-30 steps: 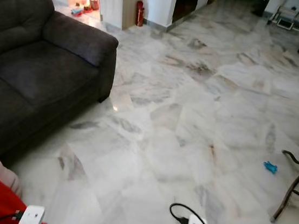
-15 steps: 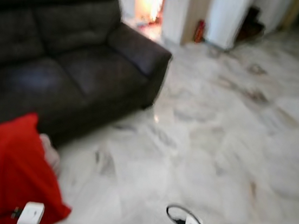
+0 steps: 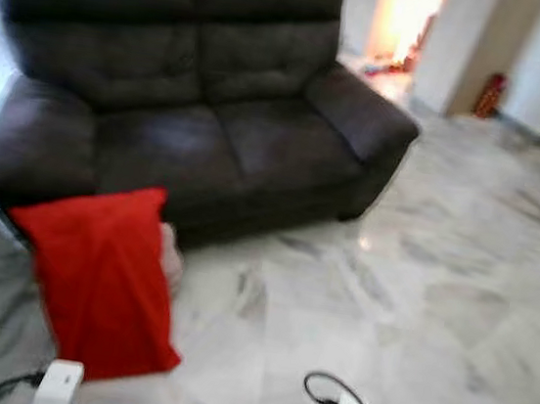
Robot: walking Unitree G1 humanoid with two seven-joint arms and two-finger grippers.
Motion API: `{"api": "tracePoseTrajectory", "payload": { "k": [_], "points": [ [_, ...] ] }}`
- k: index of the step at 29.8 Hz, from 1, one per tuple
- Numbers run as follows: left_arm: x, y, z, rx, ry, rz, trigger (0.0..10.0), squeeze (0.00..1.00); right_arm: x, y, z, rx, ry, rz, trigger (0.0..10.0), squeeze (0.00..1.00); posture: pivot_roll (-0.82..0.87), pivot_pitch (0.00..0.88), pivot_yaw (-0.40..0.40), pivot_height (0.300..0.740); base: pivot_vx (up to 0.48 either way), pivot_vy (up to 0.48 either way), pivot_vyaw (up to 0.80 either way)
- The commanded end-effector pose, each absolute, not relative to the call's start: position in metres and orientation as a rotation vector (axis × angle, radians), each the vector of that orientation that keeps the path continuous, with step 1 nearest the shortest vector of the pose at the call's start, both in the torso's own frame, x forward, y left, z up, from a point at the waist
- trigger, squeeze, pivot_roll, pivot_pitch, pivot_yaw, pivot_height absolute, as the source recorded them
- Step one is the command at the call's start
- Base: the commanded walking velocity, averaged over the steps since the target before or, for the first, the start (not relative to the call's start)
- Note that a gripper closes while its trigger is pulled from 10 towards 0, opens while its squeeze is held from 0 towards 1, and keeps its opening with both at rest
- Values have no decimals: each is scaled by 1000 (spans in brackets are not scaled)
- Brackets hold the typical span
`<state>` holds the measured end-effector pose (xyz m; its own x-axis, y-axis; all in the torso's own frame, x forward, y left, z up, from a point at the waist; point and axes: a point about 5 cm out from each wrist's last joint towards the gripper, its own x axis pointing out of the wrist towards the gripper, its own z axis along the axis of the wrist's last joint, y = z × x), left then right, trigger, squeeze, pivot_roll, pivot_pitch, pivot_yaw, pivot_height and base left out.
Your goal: Move the pillow to the sofa from floor
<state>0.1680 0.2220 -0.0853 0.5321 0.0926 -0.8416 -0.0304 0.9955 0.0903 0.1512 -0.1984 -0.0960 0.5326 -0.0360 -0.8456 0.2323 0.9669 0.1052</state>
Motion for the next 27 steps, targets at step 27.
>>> {"api": "tracePoseTrajectory", "payload": {
  "k": [27],
  "points": [
    [173, 221, -83, 48, 983, 116, 10000, 0, 161, -194, -92, 229, 966, -157, 10000, 0, -38, 0, -61, 740, 0, 0, 800]
  ]
}}
